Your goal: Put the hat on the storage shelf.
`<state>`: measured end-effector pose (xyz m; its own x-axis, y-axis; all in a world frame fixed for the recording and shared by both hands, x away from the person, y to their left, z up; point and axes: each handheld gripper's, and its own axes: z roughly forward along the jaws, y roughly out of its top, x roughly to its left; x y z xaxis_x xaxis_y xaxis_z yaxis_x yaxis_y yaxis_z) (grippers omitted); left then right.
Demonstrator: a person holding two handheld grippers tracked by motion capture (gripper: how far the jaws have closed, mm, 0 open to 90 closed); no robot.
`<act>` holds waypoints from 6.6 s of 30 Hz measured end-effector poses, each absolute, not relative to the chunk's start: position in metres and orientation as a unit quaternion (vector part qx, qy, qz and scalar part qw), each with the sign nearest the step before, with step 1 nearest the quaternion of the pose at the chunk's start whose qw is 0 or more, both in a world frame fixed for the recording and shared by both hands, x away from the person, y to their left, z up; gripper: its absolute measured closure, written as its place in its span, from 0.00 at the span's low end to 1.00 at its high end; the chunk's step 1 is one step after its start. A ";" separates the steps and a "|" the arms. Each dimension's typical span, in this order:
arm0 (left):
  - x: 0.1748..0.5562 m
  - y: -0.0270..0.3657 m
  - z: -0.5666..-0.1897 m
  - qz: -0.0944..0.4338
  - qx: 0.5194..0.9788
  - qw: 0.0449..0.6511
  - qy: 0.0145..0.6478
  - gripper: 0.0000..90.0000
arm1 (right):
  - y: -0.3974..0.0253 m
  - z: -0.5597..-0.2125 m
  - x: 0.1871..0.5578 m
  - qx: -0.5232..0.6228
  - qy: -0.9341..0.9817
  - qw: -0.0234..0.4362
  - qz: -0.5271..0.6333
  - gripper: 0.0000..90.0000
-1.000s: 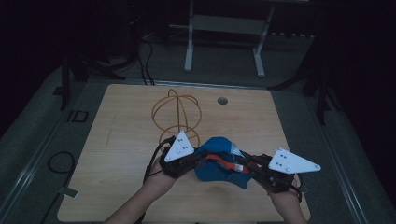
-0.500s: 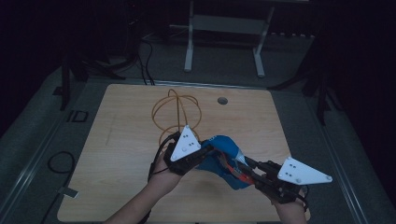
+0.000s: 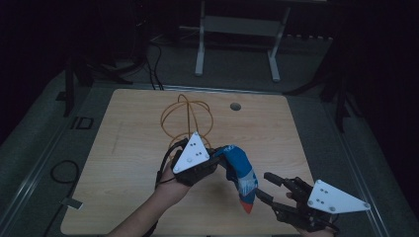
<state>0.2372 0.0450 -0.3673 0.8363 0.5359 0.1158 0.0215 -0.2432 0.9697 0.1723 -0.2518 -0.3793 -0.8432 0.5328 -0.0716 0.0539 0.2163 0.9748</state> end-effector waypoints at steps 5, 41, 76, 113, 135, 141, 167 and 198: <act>0.239 0.057 -0.364 0.187 0.751 0.614 0.156 0.98 | -0.257 -0.382 0.174 0.198 0.758 0.207 0.587 0.57; 0.248 0.075 -0.369 0.072 0.726 0.678 0.093 0.98 | -0.199 -0.385 0.184 0.150 0.765 0.204 0.592 0.98; 0.240 0.107 -0.391 0.104 0.759 0.630 0.125 0.56 | -0.221 -0.364 0.183 0.156 0.748 0.223 0.606 1.00; 0.184 0.193 -0.534 0.271 0.708 0.537 0.369 0.03 | -0.195 -0.306 0.245 0.171 0.721 0.278 0.612 1.00; 0.185 0.208 -0.548 0.277 0.678 0.552 0.398 0.03 | -0.088 -0.276 0.344 0.190 0.749 0.277 0.572 1.00; 0.184 0.212 -0.547 0.274 0.673 0.558 0.401 0.03 | -0.062 -0.288 0.357 0.191 0.769 0.279 0.543 1.00; 0.184 0.209 -0.552 0.266 0.684 0.551 0.397 0.05 | -0.070 -0.345 0.373 0.214 0.805 0.229 0.503 1.00; 0.185 0.207 -0.554 0.259 0.686 0.551 0.397 0.05 | -0.090 -0.378 0.376 0.243 0.803 0.187 0.511 0.85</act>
